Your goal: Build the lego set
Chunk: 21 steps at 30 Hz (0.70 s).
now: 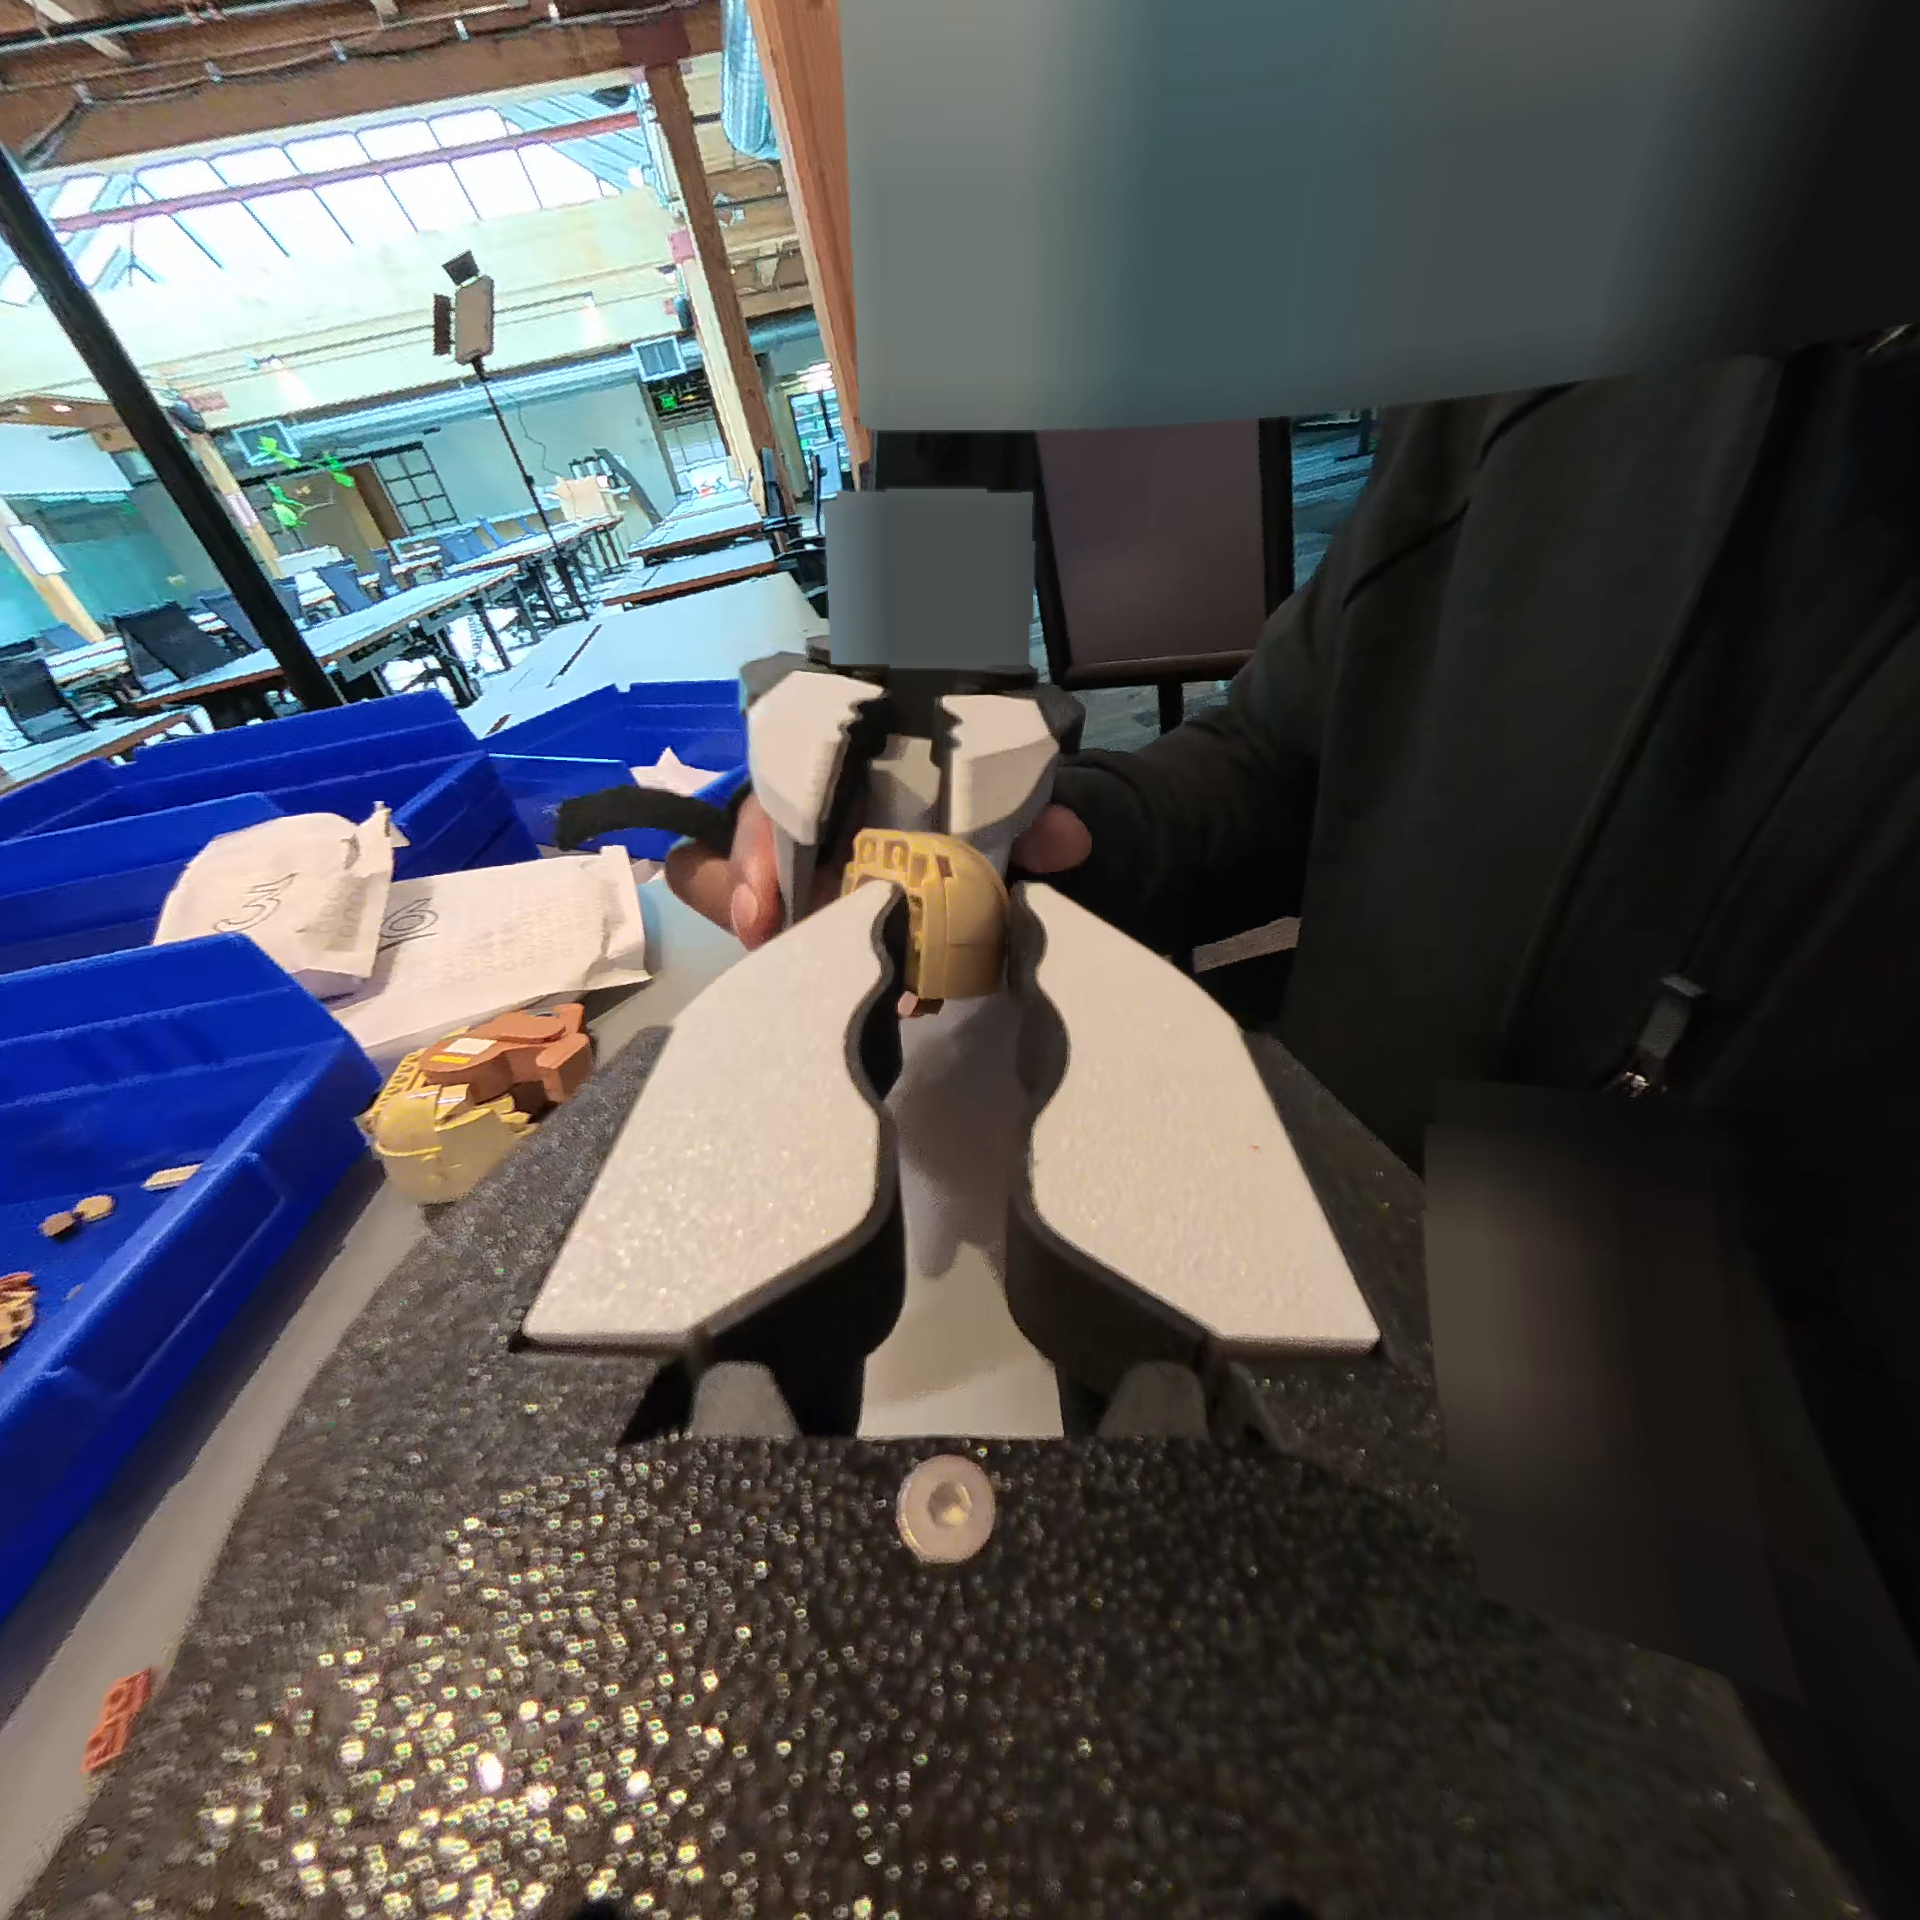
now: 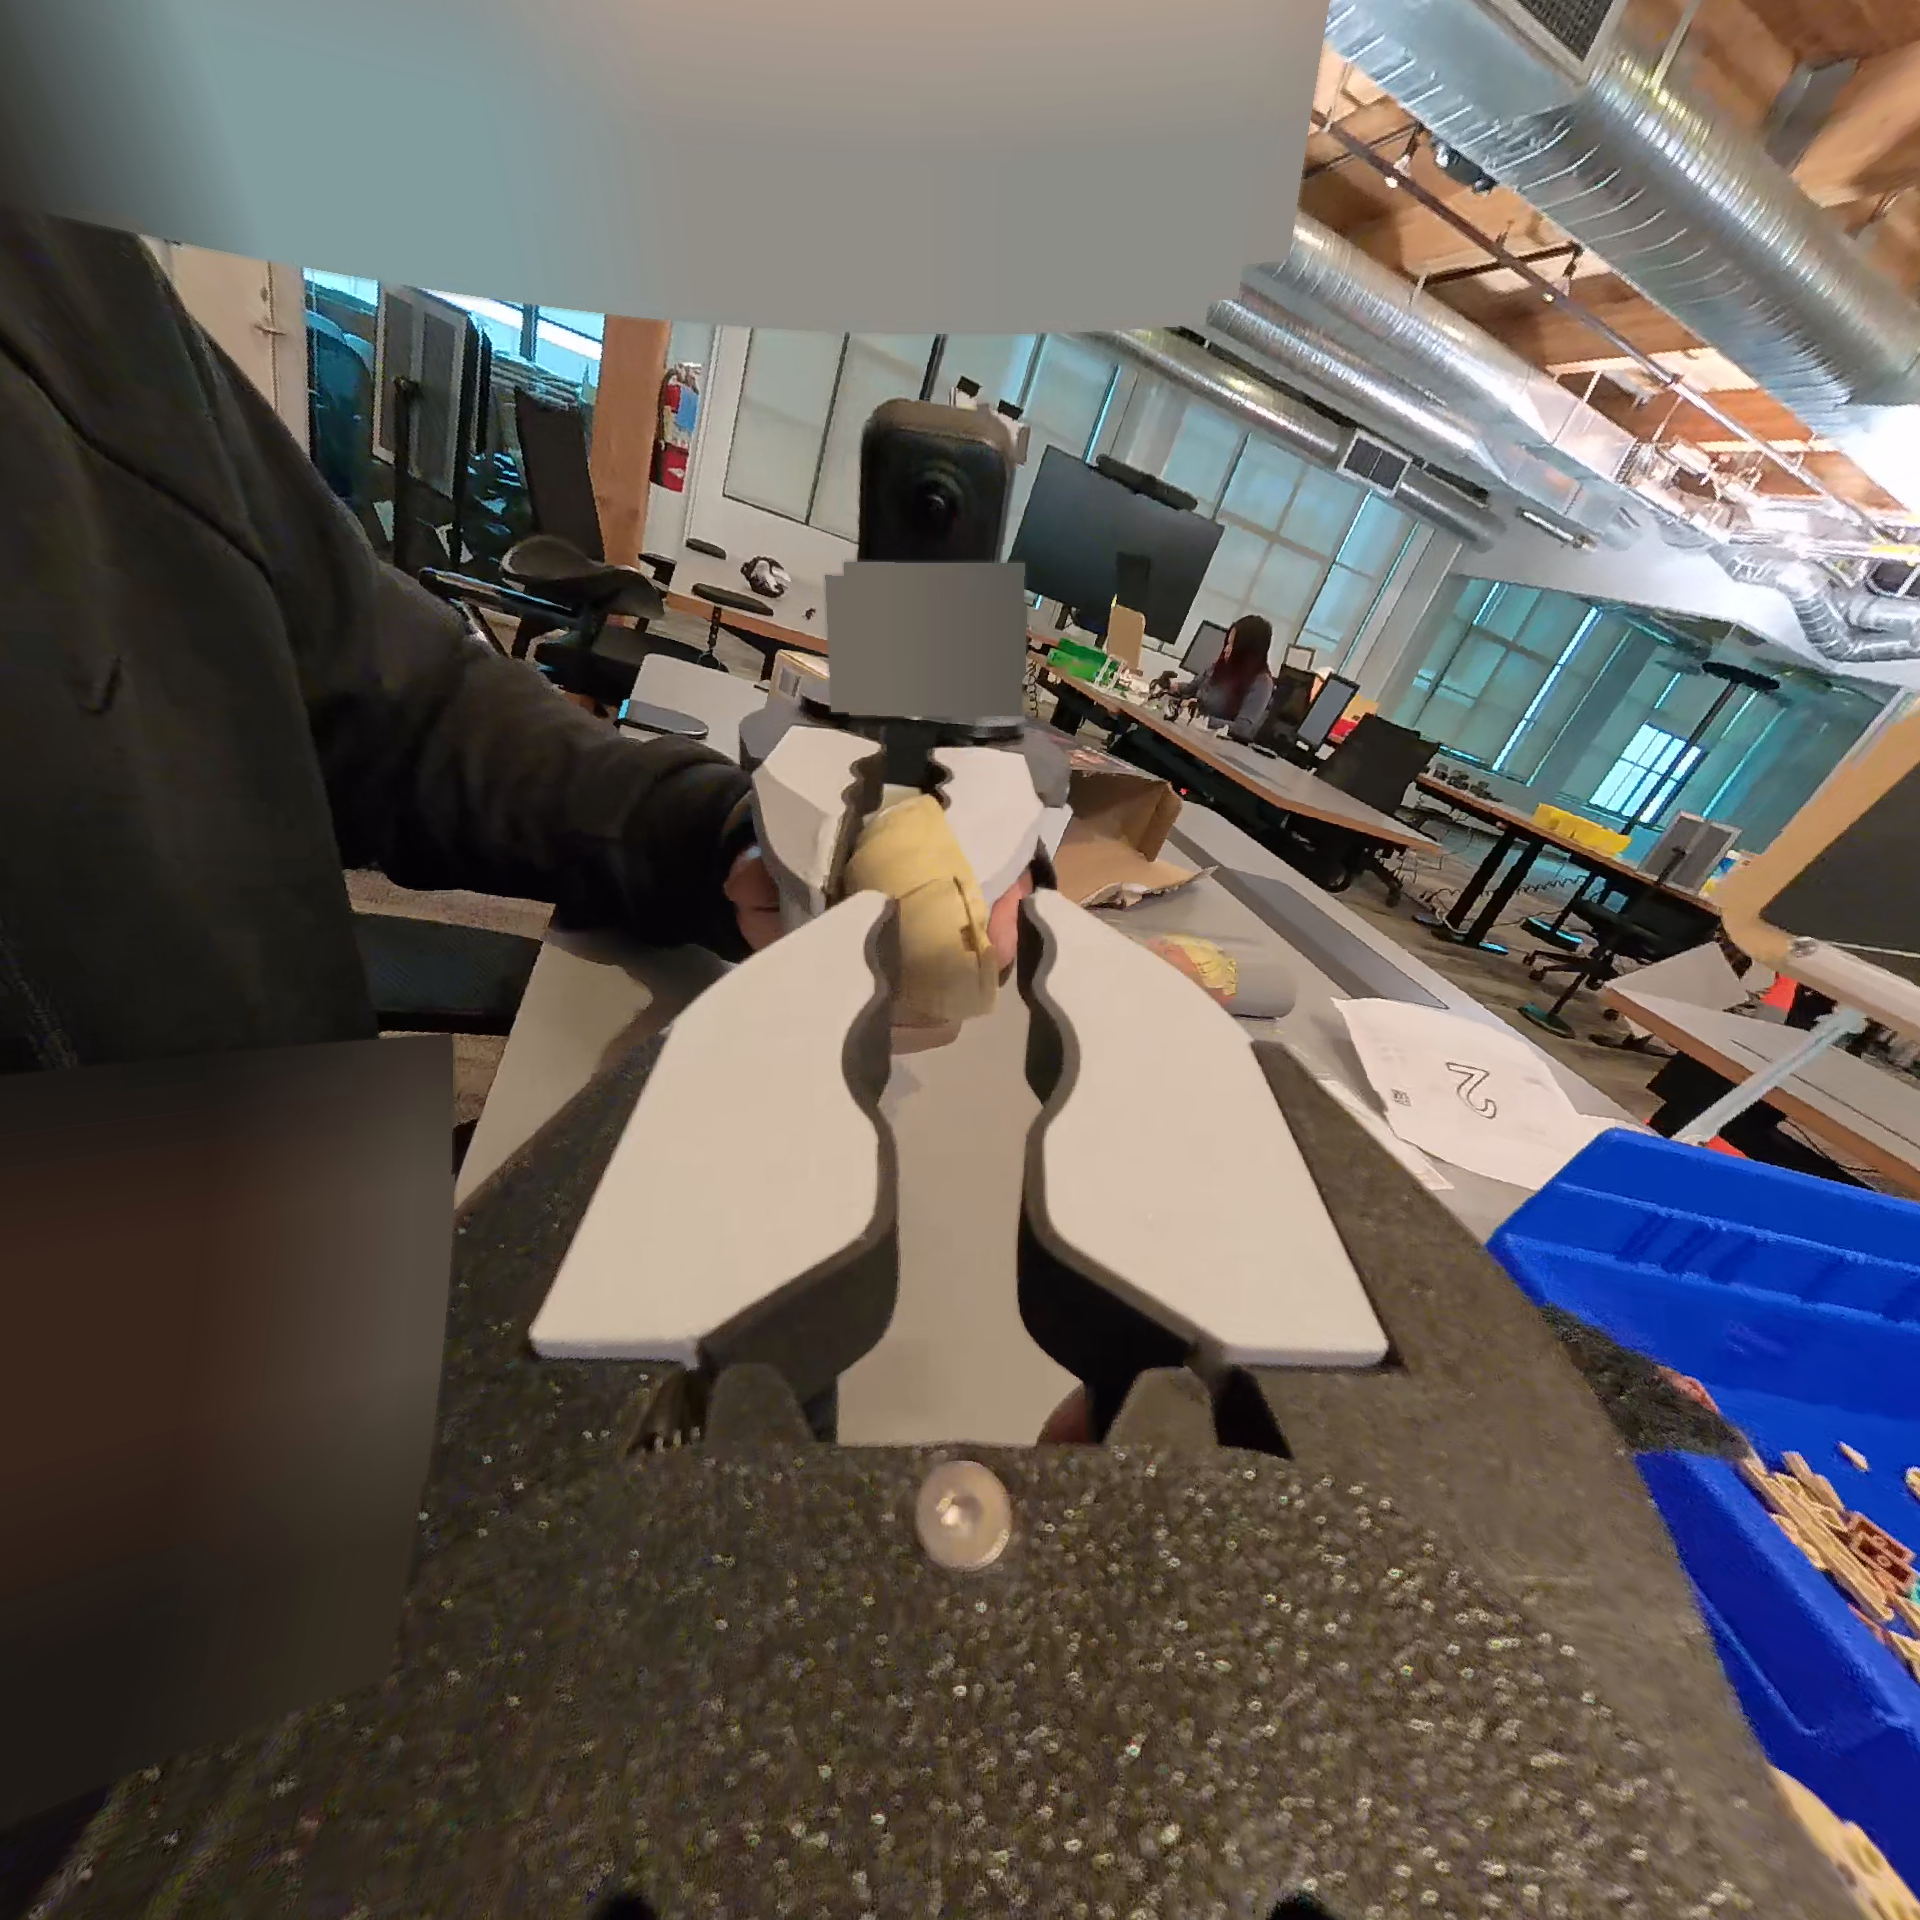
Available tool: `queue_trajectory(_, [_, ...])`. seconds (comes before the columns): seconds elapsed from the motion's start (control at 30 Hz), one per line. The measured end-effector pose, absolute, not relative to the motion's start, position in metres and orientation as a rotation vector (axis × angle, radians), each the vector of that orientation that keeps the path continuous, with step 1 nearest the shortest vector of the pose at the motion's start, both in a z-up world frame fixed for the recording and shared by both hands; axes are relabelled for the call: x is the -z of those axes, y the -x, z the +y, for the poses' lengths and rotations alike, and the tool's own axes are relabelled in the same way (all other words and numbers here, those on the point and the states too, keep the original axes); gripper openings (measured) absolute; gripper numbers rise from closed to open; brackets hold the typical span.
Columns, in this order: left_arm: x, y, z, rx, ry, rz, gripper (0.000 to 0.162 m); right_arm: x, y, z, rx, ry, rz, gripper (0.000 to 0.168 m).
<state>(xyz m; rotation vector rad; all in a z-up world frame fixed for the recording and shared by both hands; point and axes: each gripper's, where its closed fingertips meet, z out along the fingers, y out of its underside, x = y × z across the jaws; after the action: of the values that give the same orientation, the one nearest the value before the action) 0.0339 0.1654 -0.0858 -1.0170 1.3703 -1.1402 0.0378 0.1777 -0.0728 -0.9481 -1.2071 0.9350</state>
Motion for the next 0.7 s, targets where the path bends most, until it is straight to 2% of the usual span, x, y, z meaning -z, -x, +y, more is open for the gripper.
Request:
queue_trajectory(0.3, [0.086, -0.036, 0.157, 1.262, 1.000, 1.377, 0.017, 0.074, -0.031, 0.167, -0.919, 0.907, -1.256, 0.031])
queue_trajectory(0.37, [0.086, -0.037, 0.155, 1.296, 1.005, 1.381, 0.017, 0.076, -0.030, 0.163, -0.916, 0.891, -1.278, 0.030])
queue_trajectory(0.4, [0.086, -0.037, 0.155, 1.310, 1.007, 1.379, 0.017, 0.076, -0.029, 0.162, -0.912, 0.880, -1.284, 0.024])
queue_trajectory(0.7, [0.085, -0.038, 0.151, 1.432, 1.013, 1.352, 0.017, 0.074, -0.029, 0.157, -0.919, 0.850, -1.297, 0.023])
